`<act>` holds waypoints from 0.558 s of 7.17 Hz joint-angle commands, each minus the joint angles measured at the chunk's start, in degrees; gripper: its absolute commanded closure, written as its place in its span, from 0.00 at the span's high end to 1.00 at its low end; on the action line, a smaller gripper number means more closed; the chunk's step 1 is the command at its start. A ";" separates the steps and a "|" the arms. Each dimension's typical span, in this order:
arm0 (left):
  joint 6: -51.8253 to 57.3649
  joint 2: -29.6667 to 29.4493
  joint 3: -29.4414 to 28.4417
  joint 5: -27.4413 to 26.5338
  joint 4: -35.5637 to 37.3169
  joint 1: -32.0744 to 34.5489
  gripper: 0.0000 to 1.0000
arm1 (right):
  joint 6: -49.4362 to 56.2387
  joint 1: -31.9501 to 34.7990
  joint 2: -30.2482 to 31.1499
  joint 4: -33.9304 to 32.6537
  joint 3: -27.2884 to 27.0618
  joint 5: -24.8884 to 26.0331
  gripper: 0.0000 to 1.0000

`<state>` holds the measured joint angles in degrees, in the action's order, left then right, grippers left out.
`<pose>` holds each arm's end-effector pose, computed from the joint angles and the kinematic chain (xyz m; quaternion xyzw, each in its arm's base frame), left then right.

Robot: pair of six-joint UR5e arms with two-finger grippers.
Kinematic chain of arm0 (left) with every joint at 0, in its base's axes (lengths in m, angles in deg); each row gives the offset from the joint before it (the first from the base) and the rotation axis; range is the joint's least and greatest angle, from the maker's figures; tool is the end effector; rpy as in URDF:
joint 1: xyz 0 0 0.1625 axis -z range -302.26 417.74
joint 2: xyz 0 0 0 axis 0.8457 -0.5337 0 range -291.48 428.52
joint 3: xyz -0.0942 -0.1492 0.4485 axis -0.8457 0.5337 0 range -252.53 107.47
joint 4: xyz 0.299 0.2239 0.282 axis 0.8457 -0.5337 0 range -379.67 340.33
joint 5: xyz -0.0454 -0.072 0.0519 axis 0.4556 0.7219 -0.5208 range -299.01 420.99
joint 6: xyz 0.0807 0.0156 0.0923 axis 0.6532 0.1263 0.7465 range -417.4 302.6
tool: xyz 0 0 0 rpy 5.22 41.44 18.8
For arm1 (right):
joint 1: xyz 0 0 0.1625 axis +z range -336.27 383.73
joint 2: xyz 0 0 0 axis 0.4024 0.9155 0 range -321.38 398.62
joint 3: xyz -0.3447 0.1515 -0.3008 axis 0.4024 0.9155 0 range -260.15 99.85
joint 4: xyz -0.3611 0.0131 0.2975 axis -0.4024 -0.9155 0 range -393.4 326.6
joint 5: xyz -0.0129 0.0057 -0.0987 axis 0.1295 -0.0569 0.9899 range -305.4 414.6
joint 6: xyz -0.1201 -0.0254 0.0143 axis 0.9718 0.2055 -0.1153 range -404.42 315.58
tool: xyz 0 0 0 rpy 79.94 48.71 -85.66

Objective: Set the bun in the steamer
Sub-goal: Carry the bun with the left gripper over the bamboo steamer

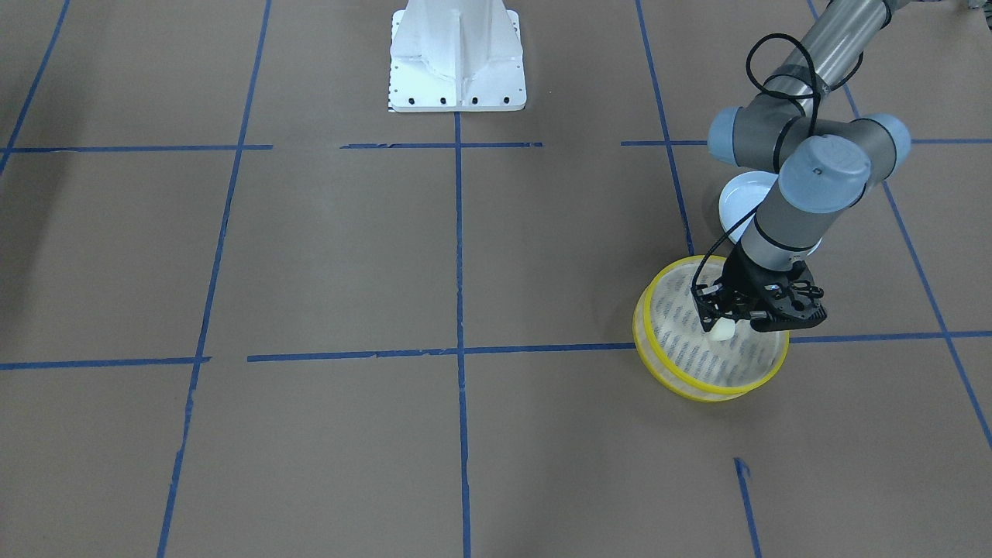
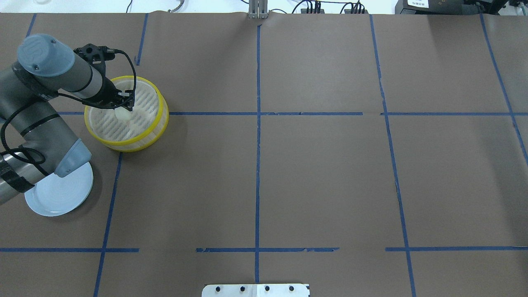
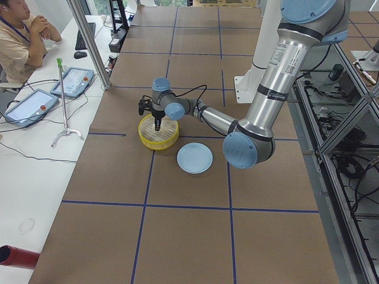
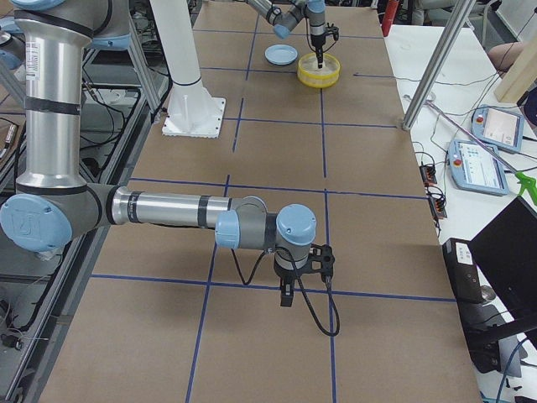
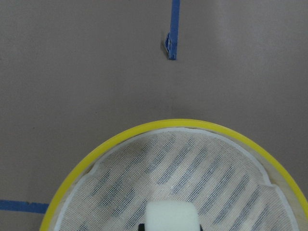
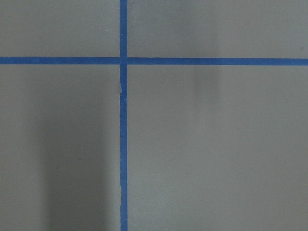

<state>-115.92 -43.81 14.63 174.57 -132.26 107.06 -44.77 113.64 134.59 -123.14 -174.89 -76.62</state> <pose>0.4292 -0.6280 0.4758 0.0826 0.3913 -0.0691 0.9139 0.0511 -0.4966 0.7461 -0.0092 -0.3520 0.0052 0.9359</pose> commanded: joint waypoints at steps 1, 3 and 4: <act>-0.10 -0.17 -0.33 -0.64 0.01 -0.54 0.40 | 0.00 0.00 0.00 0.00 0.00 0.00 1.00; -0.19 -0.08 -0.24 -0.64 0.10 -0.89 0.41 | 0.00 0.00 0.00 0.00 0.00 0.00 1.00; -0.19 0.01 -0.33 -0.64 0.10 -0.97 0.42 | 0.00 0.00 0.00 0.00 0.00 0.00 1.00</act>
<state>-116.08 -43.88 14.37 173.94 -132.18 106.20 -44.77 113.64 134.59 -123.14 -174.89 -76.61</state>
